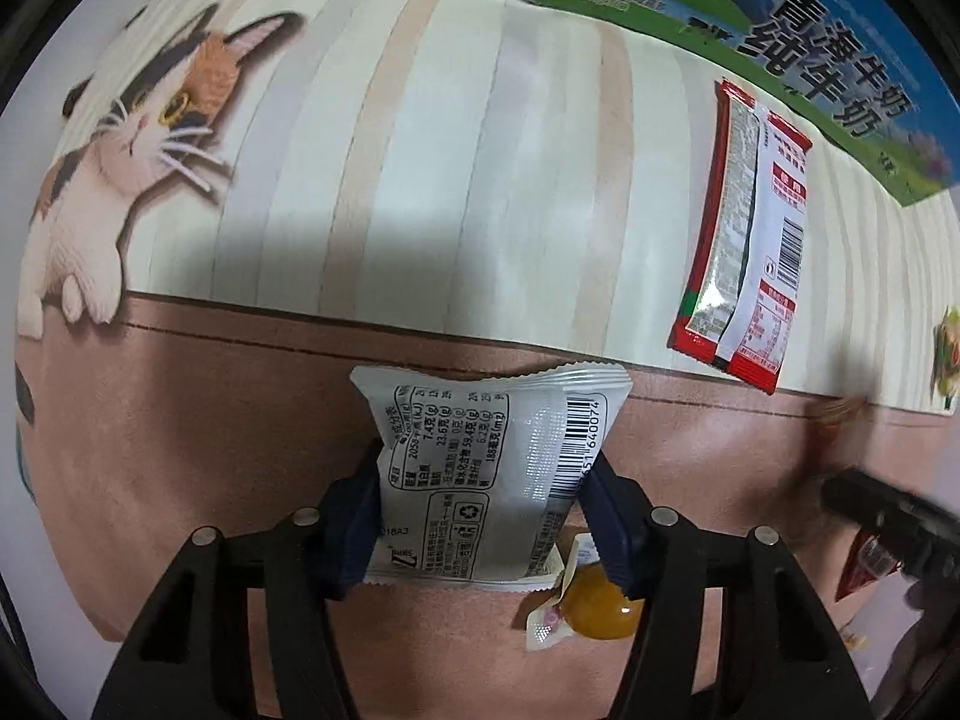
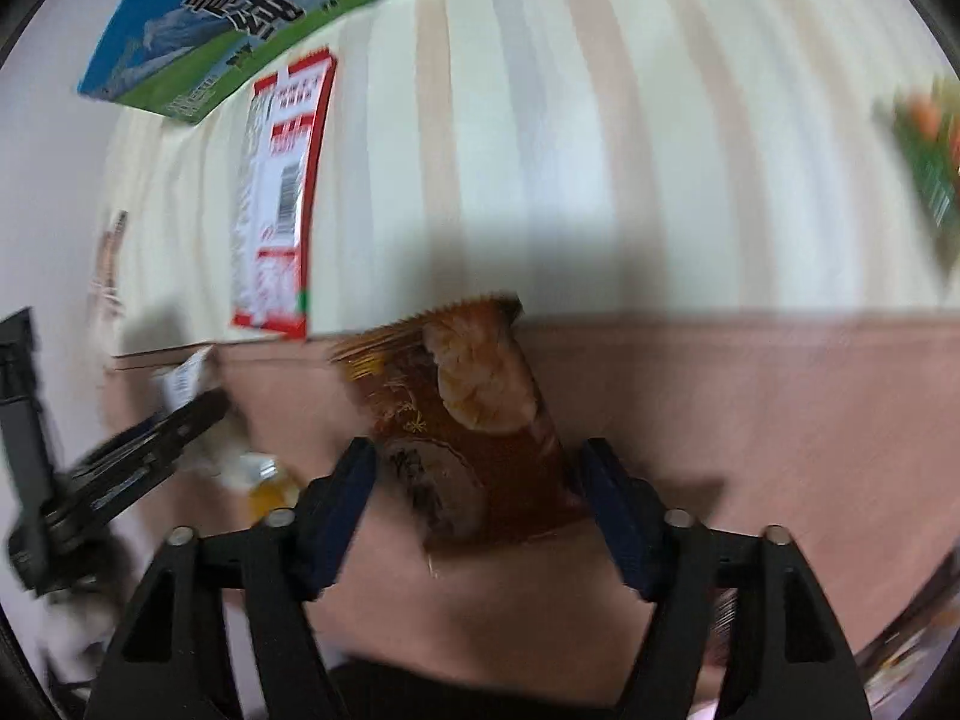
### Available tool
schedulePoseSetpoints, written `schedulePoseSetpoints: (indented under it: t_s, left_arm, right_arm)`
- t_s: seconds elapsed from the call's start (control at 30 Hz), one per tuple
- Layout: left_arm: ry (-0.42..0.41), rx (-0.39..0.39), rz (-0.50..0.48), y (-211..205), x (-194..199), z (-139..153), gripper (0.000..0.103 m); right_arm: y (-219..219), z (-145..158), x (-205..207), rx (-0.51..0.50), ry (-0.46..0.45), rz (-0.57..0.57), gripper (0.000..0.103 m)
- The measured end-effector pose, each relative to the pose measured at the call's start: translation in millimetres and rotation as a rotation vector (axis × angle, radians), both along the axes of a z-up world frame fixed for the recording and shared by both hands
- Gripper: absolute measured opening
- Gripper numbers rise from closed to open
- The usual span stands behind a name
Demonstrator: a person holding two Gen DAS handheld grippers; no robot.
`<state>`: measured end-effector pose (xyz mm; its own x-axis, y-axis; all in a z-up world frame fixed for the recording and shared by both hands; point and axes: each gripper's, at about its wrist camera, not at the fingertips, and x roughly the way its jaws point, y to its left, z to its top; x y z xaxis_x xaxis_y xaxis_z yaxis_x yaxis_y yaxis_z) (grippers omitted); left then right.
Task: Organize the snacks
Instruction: 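Grasp the white bread bag with left tool while right grasps brown biscuit pack, then carry both packs into the box and open both tools to release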
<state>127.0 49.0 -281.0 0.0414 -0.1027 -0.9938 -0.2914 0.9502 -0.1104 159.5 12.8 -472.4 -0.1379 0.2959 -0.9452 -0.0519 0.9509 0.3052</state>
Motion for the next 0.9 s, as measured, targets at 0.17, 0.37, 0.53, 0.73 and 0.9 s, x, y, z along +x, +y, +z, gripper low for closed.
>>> schedulePoseSetpoints:
  t_s: [0.17,0.37,0.53,0.73,0.9]
  left_arm:
    - [0.028,0.013,-0.026,-1.8,-6.8,-14.1,0.058]
    - [0.011,0.096,-0.047,-31.4,-2.0,-23.2,0.054]
    - [-0.013,0.106,-0.020,-48.2,-22.9,-17.8,0.047]
    - [-0.035,0.078,0.022,-47.3,-30.3,13.2,0.046]
    - [-0.104,0.016,0.066,-50.2,-28.5,56.7,0.046]
  right_arm:
    - [-3.7,3.5,-0.7,-0.056,-0.060,0.016,0.083]
    - [33.6,-8.0,-16.4,-0.190,-0.148,0.076,0.082]
    - [52.3,-8.2,-32.9,-0.217,-0.233,0.127,0.055]
    - [35.1,6.2,-29.2,-0.128,-0.217,0.057,0.054]
    - [4.1,46.2,-8.6,-0.032,-0.241,0.002,0.053]
